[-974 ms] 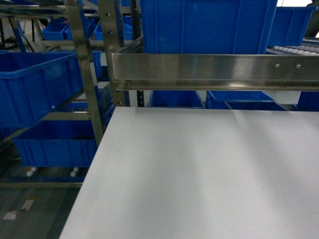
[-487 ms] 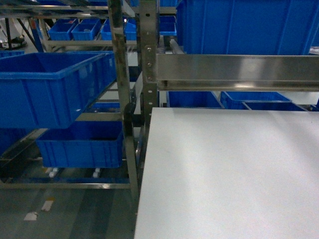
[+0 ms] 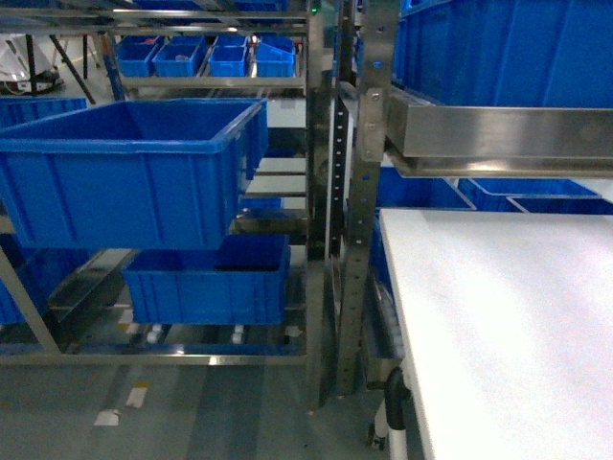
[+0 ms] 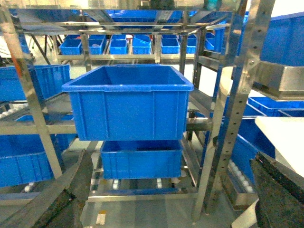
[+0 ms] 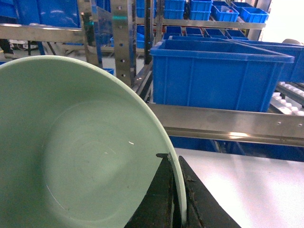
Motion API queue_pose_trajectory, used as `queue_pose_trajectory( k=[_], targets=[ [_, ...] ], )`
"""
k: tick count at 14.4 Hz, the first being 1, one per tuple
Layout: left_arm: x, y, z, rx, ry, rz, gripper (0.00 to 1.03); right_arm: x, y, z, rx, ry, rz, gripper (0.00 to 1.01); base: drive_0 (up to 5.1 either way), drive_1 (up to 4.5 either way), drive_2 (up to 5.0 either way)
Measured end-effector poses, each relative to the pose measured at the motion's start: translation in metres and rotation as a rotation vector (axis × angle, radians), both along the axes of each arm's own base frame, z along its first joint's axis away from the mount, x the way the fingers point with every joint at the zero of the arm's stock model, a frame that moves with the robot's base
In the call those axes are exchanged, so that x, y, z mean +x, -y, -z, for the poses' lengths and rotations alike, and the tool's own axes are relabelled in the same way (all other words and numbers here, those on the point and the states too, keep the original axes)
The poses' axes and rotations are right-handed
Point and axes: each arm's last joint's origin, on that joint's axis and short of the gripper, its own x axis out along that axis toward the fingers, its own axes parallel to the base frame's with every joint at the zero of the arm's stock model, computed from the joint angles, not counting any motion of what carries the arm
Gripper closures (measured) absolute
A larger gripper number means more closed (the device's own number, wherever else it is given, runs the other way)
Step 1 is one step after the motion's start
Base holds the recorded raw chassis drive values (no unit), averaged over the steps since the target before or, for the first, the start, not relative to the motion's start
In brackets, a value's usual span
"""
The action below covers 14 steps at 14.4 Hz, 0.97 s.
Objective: Place green bowl on second shelf with right arm
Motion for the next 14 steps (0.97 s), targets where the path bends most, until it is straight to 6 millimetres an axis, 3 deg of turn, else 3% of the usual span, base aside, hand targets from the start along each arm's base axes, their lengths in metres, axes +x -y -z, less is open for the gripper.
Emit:
queue_pose_trajectory(
  k=[14],
  targets=[
    [0.0000,0.0000,0.0000,0.000,0.000,0.000,0.05,0.0009,0.0000,0.0008,0.001,-0.006,-0.003,0.99,-5.0,2.41,2.4]
  ],
)
